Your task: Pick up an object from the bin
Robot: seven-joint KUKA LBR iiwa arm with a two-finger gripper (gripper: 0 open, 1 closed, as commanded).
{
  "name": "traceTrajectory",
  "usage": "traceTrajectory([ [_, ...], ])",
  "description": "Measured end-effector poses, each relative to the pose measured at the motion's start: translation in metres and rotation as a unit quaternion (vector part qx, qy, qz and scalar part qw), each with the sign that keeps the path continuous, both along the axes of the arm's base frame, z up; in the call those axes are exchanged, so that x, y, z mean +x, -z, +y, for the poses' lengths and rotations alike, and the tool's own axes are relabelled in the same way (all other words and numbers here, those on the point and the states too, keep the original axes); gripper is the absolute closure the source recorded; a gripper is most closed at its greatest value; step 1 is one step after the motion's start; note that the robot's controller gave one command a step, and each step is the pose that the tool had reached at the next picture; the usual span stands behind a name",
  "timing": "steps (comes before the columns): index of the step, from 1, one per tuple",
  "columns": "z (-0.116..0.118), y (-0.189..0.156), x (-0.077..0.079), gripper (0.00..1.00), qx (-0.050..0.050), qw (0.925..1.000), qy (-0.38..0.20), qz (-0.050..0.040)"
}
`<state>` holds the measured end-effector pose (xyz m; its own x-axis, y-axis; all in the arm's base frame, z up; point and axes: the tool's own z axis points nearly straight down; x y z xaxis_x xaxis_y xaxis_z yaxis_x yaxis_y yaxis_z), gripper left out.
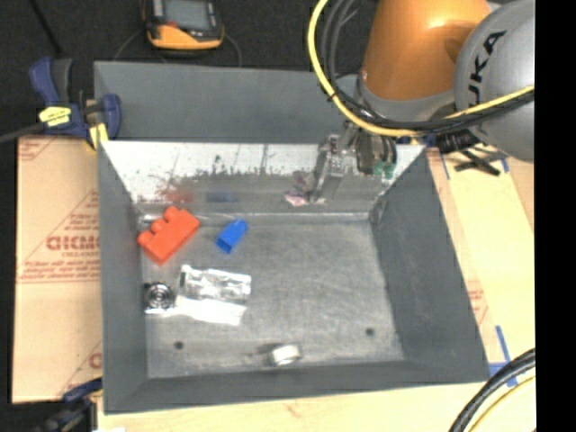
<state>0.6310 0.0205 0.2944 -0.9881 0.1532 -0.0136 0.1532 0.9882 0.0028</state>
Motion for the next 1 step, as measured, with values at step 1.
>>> traceTrajectory([
  [1,-0.0324,0.0097,0.0119,1.0,-0.004,0.9736,-0.228,0.0031],
])
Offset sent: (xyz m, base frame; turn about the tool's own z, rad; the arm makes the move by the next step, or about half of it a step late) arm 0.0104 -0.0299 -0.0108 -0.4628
